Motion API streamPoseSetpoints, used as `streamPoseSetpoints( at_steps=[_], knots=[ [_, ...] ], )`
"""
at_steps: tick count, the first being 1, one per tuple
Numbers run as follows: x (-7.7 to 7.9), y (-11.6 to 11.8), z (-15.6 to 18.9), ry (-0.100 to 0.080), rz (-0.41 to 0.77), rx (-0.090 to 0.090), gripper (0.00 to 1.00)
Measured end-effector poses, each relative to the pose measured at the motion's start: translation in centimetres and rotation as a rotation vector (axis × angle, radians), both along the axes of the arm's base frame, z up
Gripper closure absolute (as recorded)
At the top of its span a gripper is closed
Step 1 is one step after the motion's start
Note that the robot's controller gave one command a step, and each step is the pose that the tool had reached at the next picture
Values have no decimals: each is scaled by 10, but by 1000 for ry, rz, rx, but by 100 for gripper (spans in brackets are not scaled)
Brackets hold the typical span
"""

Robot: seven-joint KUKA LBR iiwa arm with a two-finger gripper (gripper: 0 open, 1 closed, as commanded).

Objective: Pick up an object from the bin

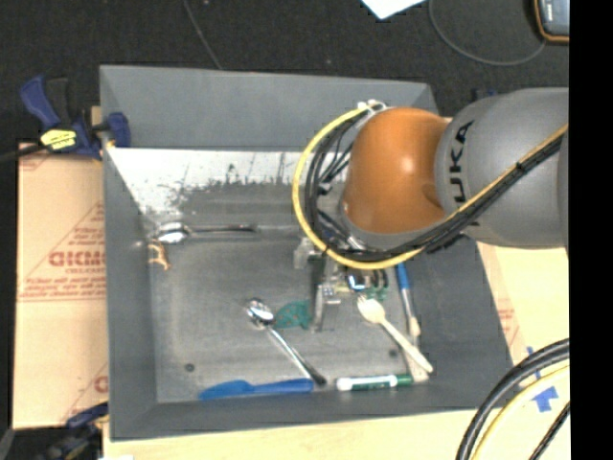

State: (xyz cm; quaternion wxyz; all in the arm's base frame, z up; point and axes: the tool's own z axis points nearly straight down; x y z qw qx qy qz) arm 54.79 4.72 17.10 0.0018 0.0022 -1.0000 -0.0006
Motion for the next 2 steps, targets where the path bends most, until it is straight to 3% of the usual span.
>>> streamPoseSetpoints(
  at_steps=[1, 2],
  knots=[
    [2, 0, 3, -7, -2, 1, 0],
    [1, 12, -100, -7, -166, 2, 0]
  ],
)
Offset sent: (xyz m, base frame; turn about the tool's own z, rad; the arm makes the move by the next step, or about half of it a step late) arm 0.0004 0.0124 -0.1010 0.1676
